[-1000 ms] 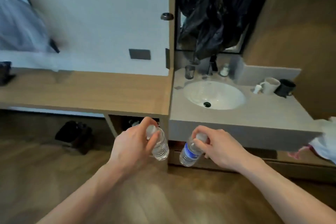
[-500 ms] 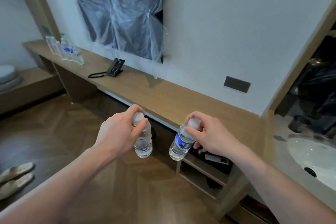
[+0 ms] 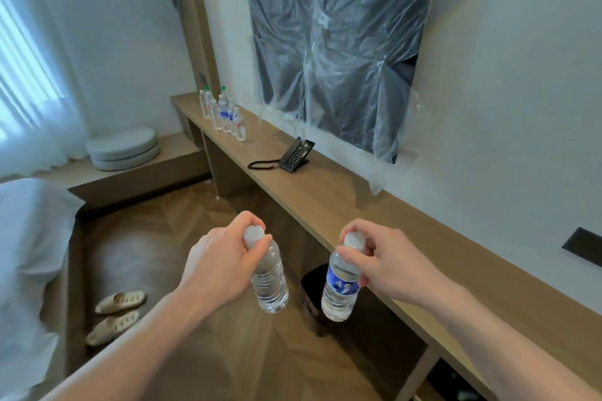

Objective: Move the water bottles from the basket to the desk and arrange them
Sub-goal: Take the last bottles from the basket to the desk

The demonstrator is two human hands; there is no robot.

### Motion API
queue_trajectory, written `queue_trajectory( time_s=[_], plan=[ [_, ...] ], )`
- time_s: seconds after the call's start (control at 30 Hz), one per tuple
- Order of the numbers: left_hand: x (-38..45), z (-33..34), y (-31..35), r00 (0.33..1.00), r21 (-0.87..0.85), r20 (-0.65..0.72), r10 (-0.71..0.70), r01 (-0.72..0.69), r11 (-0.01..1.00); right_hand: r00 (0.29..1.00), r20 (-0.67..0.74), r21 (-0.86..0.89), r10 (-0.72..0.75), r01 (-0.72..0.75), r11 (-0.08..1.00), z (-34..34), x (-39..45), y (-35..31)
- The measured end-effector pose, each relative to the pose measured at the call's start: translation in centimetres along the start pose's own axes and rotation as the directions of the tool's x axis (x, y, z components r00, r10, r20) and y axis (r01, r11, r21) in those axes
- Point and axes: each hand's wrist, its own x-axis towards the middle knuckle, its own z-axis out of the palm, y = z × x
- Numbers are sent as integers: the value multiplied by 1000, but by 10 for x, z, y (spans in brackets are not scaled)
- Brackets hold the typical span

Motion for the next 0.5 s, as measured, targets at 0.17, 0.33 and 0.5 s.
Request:
queue_trajectory(
  time_s=[0.17,0.33,0.5],
  plan=[
    [59,0,-28,992,-30,-99,-82,79,996,993,57,-19,-107,108,994,0,102,-12],
    [113,-8,-79,972,-35,-184,-144,140,990,977,130,-27,-171,176,984,23,196,-34],
    [179,-11,-147,967,-27,-201,-154,152,988,974,133,-10,-185,188,982,52,285,-63]
  ],
)
